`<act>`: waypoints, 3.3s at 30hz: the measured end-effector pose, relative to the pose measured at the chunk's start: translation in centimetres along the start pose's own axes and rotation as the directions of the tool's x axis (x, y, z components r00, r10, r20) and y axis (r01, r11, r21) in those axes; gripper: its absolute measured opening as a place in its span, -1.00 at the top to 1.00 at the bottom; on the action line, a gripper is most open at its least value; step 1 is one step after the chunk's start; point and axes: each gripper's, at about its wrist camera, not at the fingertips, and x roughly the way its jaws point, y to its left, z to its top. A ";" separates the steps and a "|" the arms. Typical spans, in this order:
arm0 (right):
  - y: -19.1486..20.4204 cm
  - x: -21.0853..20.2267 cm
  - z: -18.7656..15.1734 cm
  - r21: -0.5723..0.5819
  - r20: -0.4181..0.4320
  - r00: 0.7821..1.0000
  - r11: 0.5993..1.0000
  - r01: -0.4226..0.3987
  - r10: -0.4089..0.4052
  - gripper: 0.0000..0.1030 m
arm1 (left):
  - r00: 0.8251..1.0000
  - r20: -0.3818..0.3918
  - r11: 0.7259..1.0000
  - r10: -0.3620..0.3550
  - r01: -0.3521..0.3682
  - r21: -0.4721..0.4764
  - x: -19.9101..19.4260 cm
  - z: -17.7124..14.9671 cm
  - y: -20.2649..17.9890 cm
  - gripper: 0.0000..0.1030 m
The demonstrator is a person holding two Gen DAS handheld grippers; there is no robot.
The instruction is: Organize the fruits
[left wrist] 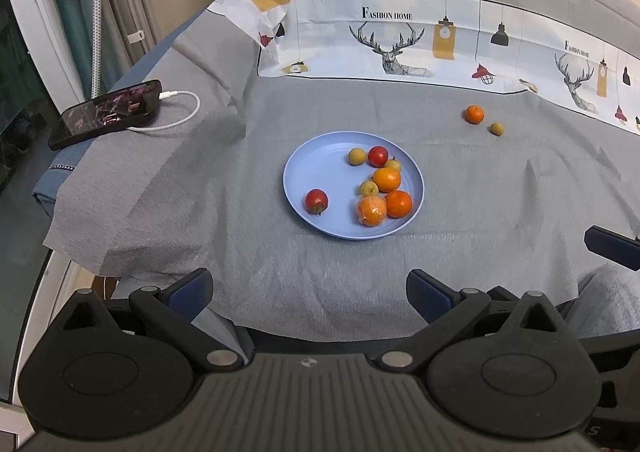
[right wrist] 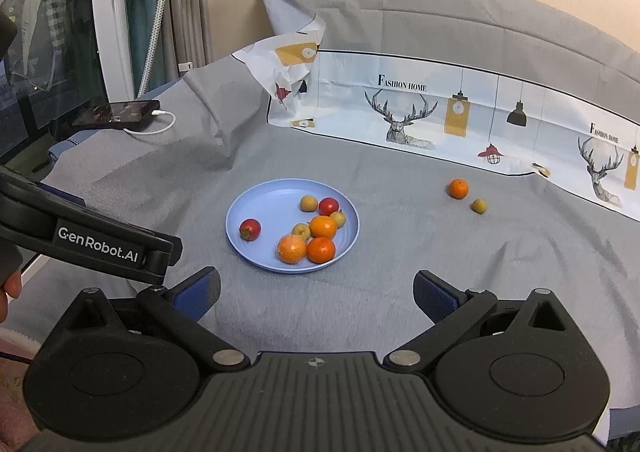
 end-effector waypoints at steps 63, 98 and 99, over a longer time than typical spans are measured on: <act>-28.3 34.2 1.9 0.214 -0.092 0.950 0.926 0.312 -0.299 -0.98 | 0.980 -0.196 0.991 0.021 0.006 0.136 25.3 19.7 -18.1 -0.99; -34.6 32.4 0.8 0.332 -0.057 0.911 0.853 0.402 -0.407 0.49 | 0.949 -0.214 0.938 -0.230 0.274 0.211 35.7 24.6 -30.1 0.22; -35.0 32.2 0.8 0.350 -0.049 0.901 0.837 0.420 -0.431 0.49 | 0.946 -0.219 0.940 -0.239 0.282 0.194 34.8 24.1 -29.4 0.22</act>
